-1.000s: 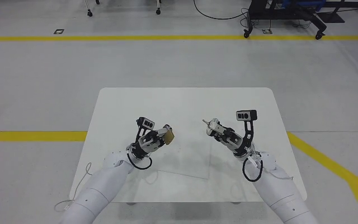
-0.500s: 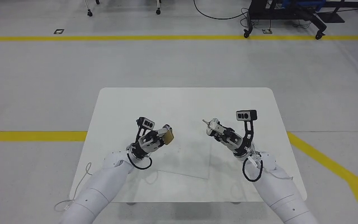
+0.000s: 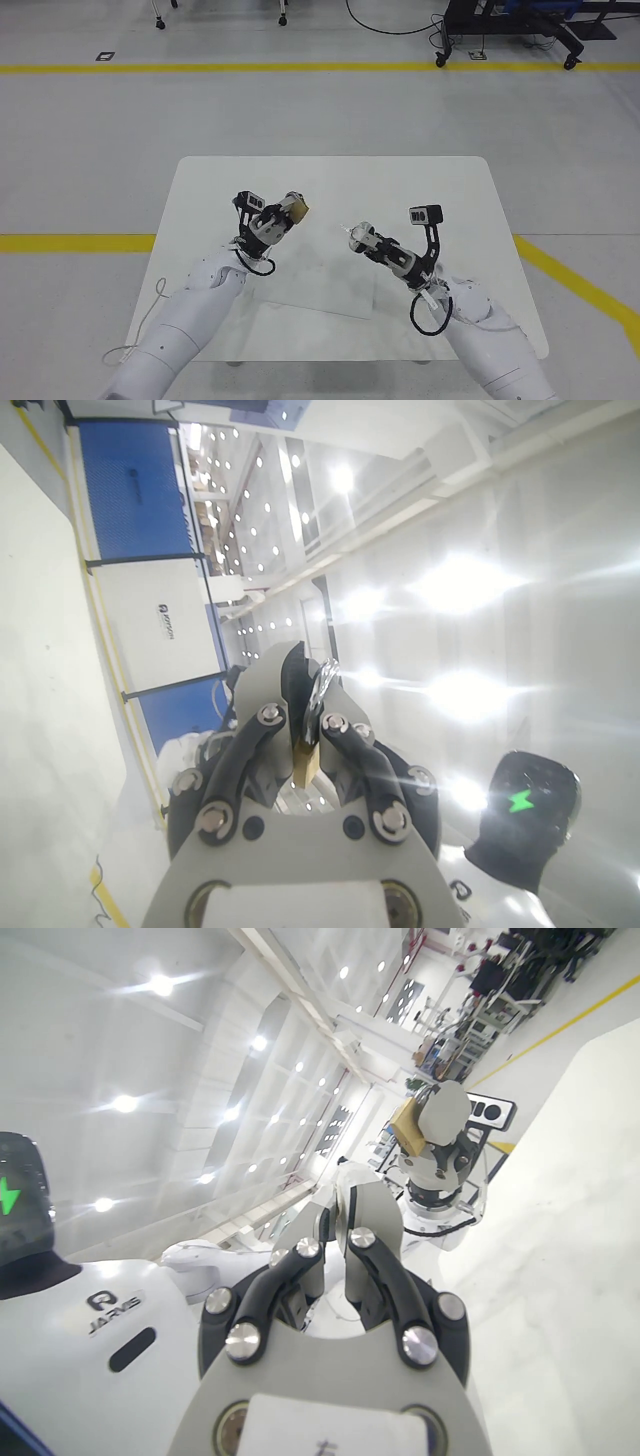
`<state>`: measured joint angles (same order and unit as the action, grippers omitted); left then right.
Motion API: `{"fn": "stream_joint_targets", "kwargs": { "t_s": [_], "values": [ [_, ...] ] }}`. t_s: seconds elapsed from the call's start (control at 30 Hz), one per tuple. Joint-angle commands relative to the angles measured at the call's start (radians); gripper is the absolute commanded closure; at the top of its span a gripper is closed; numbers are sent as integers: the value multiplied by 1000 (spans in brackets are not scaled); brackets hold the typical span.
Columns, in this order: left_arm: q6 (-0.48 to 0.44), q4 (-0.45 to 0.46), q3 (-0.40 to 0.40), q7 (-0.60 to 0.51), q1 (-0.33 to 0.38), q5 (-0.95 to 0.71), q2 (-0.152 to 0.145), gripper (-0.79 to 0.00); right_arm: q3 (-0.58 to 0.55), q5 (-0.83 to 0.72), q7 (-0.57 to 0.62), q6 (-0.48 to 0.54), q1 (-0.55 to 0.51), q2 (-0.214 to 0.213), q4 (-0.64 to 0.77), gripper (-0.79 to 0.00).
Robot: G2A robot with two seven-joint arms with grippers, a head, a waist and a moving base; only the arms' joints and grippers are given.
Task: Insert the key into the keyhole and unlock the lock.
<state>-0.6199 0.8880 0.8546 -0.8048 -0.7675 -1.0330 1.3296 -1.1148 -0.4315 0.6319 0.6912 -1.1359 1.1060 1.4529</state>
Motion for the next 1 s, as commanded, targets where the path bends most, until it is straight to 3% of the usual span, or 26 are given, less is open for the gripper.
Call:
{"fn": "stream_joint_targets", "kwargs": {
  "t_s": [0.0,0.1,0.57,0.97],
  "values": [
    [16,-13,-18,56,21,27,14,0,-1,142,-141,-39,-37,4,58,0],
    [33,-27,-29,72,36,46,24,0,-2,236,-250,-101,-70,9,109,0],
    [33,-27,-29,72,36,46,24,0,-2,236,-254,-107,-73,9,113,0],
    [86,102,13,177,-27,166,23,0,29,159,-324,-285,-84,31,143,0]
  ]
}}
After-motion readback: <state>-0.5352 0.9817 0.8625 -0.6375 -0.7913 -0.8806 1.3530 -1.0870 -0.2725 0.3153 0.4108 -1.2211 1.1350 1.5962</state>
